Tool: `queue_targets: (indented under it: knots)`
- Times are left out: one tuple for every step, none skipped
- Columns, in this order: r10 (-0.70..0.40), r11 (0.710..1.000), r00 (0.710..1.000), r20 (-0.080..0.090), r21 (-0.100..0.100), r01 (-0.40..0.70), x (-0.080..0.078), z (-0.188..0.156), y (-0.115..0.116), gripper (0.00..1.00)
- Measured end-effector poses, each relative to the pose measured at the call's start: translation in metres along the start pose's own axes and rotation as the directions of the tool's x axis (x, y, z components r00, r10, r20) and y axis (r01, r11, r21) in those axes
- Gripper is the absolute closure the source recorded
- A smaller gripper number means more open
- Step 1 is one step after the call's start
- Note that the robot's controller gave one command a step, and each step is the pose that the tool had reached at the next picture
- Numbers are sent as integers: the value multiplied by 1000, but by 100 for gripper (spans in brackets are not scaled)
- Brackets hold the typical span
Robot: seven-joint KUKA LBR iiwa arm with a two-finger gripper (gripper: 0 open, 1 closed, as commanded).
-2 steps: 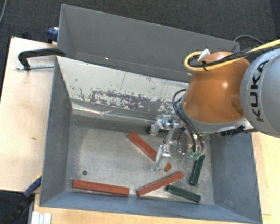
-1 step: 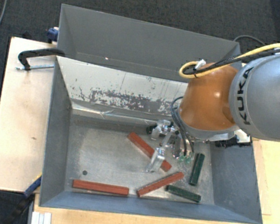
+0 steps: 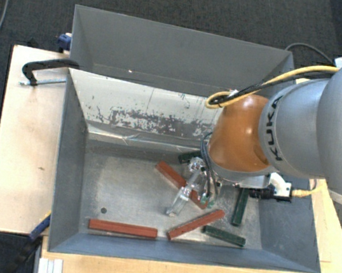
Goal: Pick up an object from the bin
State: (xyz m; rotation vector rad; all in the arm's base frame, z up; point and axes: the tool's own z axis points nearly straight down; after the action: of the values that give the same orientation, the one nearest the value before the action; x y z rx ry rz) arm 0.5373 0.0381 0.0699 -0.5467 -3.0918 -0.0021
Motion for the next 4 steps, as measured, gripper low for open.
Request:
queue_targets:
  knots:
    - [63, 998, 998, -1, 0, -63, 7, -1, 0, 0]
    - [35, 999, 999, 4, -1, -35, 4, -1, 1, 0]
    - [62, 998, 998, 1, -1, -62, 7, -1, 1, 100]
    - [62, 998, 998, 1, -1, -62, 7, -1, 1, 100]
